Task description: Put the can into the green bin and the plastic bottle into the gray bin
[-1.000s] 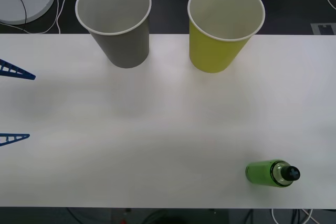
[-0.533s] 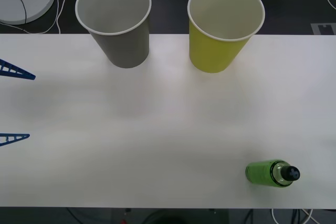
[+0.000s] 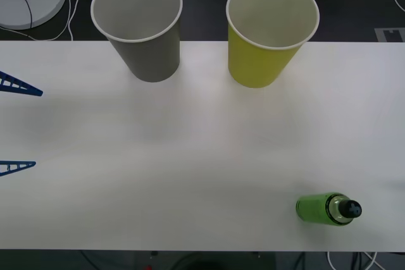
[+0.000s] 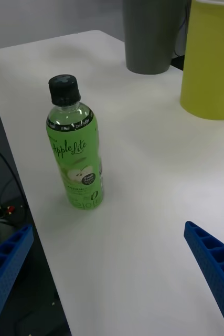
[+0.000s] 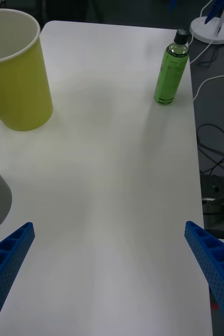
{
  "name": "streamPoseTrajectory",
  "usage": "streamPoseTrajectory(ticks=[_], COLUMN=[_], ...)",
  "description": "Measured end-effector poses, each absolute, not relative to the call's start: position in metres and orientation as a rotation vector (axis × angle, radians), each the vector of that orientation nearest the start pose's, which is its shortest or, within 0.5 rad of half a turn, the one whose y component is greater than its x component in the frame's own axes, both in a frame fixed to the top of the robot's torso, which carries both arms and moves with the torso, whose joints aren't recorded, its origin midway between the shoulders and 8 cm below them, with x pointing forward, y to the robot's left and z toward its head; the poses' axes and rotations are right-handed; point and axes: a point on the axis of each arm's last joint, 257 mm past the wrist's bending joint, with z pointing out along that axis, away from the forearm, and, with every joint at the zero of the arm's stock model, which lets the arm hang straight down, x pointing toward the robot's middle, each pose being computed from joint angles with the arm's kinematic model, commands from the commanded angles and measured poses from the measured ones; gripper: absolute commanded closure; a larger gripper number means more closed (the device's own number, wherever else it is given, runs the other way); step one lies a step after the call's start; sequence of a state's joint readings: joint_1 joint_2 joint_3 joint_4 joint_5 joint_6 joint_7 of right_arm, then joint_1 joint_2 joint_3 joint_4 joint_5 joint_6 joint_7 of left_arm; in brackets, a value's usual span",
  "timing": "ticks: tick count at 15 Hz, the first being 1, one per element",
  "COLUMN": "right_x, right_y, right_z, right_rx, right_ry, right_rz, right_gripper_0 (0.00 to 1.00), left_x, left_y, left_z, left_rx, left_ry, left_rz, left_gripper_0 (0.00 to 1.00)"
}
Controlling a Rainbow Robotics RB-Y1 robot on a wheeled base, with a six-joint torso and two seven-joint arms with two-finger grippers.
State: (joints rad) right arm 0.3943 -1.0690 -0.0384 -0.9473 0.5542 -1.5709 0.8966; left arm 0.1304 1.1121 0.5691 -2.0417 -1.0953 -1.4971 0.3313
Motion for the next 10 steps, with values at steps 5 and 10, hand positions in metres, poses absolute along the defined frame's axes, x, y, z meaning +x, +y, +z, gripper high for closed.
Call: streamPoseTrajectory(ticks=[5, 10], right_x=[0.218, 0.227], right_y=[-0.417, -0.392], right_z=[-0.292, -0.3], right_rx=[-1.137, -1.12], right_ry=[1.522, 1.465], right_rz=[0.486, 0.512], right_gripper_0=[0.0, 0.0], left_x=[0.307, 0.307], left_y=[0.272, 0.272], left_z=[-0.049, -0.049], left_rx=[1.614, 1.614], left_ry=[1.529, 1.529], left_rz=[-0.389, -0.389], left_gripper_0=[0.0, 0.0])
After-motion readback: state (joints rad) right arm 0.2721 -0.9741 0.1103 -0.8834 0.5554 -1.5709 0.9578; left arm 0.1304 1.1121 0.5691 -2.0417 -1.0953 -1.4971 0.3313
